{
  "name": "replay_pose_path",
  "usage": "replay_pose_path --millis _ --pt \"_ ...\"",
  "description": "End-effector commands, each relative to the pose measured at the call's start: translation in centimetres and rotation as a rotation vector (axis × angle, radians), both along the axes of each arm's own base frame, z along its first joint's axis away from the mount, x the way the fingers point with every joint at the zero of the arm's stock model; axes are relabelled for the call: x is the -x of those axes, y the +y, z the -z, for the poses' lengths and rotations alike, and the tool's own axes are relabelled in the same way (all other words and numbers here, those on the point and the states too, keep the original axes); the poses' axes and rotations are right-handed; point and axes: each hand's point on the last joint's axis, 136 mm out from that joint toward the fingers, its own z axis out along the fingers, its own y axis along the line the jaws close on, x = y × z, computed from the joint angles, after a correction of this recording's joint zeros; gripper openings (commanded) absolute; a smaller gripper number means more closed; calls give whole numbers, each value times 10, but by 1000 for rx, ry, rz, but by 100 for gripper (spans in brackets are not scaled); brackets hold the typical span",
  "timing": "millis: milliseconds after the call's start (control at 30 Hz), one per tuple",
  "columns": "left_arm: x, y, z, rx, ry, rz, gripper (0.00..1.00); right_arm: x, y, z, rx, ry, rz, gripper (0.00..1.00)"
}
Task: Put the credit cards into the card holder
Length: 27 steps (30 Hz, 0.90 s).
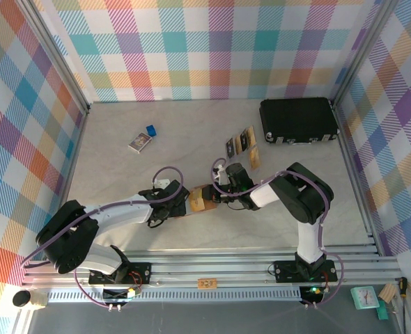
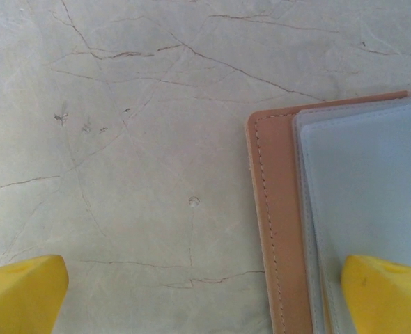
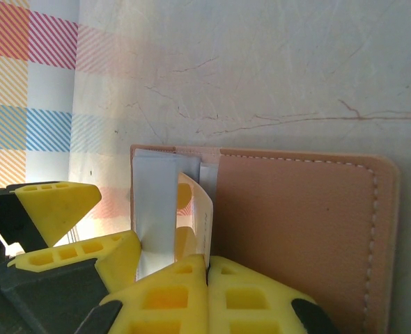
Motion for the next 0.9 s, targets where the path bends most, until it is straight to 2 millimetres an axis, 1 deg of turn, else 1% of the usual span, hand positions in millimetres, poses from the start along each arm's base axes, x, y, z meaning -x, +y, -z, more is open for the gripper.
replay_pose_path --millis 0,267,467,700,800,867 --pt "20 25 14 -92 70 -17 100 18 -23 40 138 90 22 0" --pt "22 25 18 -90 80 -18 100 18 -30 42 147 98 48 0" --pt "22 25 18 -88 80 -17 100 17 -28 43 143 109 46 0" --pt "22 24 19 -83 82 -17 100 18 -18 41 120 125 -2 0" --pt "22 23 20 -82 82 -16 100 18 -17 42 128 129 -10 0" --pt "21 23 20 -80 82 -16 100 18 -18 42 134 126 -11 5"
